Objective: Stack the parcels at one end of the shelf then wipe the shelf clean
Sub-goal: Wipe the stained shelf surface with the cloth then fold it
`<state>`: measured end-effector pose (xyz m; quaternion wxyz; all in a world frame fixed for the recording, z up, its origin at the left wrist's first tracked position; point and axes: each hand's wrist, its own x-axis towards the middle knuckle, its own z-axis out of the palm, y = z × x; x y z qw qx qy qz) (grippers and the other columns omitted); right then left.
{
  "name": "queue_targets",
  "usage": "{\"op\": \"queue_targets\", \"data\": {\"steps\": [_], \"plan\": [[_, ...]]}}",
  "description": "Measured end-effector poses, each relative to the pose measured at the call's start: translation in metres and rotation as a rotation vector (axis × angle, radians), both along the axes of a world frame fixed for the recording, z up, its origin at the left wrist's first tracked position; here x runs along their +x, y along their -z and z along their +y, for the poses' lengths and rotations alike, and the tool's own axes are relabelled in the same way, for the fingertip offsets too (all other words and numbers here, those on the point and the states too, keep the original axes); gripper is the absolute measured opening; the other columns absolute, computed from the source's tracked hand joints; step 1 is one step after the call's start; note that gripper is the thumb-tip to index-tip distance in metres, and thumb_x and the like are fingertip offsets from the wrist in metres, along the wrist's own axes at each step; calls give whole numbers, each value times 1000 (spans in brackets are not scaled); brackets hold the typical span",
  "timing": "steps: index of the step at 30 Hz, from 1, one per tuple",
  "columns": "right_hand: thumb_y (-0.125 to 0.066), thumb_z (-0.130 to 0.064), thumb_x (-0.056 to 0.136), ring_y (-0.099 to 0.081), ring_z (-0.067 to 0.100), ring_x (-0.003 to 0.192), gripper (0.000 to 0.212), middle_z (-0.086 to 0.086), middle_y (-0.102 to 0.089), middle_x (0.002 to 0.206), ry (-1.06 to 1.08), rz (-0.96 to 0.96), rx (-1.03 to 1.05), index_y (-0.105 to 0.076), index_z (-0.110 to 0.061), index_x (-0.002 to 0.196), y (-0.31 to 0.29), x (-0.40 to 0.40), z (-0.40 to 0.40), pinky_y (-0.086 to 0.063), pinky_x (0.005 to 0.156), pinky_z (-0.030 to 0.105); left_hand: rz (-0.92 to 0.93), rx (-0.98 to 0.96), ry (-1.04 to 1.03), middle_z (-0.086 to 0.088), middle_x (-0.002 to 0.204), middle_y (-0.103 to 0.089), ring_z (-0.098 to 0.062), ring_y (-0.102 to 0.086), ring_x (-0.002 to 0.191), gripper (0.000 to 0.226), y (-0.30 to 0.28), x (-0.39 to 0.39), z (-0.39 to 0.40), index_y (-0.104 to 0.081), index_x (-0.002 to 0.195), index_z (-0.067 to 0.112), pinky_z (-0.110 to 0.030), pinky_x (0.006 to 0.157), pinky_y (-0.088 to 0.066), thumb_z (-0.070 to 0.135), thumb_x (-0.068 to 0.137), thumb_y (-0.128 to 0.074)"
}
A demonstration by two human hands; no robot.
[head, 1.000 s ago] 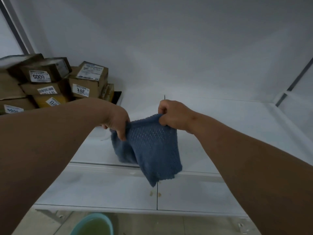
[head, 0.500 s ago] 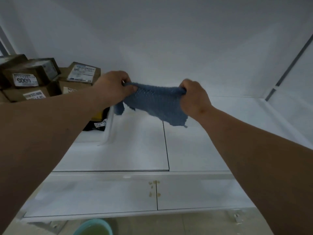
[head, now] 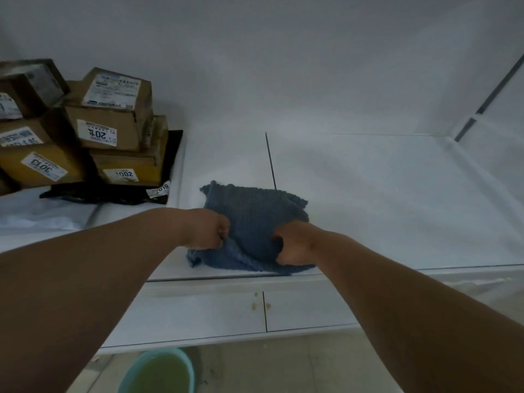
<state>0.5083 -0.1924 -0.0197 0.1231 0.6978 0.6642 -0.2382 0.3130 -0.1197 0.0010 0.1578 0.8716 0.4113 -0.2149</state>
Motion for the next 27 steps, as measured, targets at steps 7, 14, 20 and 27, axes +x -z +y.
{"op": "queue_targets", "data": {"steps": [7,14,20,27], "plan": [[-62,-16,87,-57,25,101,19,8,-59,115,-4,30,46,-62,-11,105,-1,8,9,-49,82,33,7,34,43,2,82,-50,-17,-49,83,18,2,-3,24,-45,94,21,-30,72,-38,38,99,-42],[-67,-19,89,-63,24,99,30,13,-67,115,-81,-5,-215,-66,-1,113,-11,9,16,-52,81,33,38,-85,-3,2,100,-59,-16,-55,91,34,-14,4,39,-57,97,23,-30,80,-45,55,85,-61],[-57,-10,86,-64,17,69,11,10,-63,81,159,173,-220,-59,-5,77,-26,44,41,-52,61,26,-91,-223,-177,5,92,-56,-9,-51,83,19,-40,15,57,-65,95,21,-25,75,-46,11,79,-69],[-55,-13,92,-58,28,103,36,17,-55,126,372,78,220,-52,-4,126,-34,96,70,-43,77,28,-97,365,-238,-6,139,-42,-27,-41,125,63,-26,32,92,-28,146,27,-40,99,-44,24,90,-57]]}}
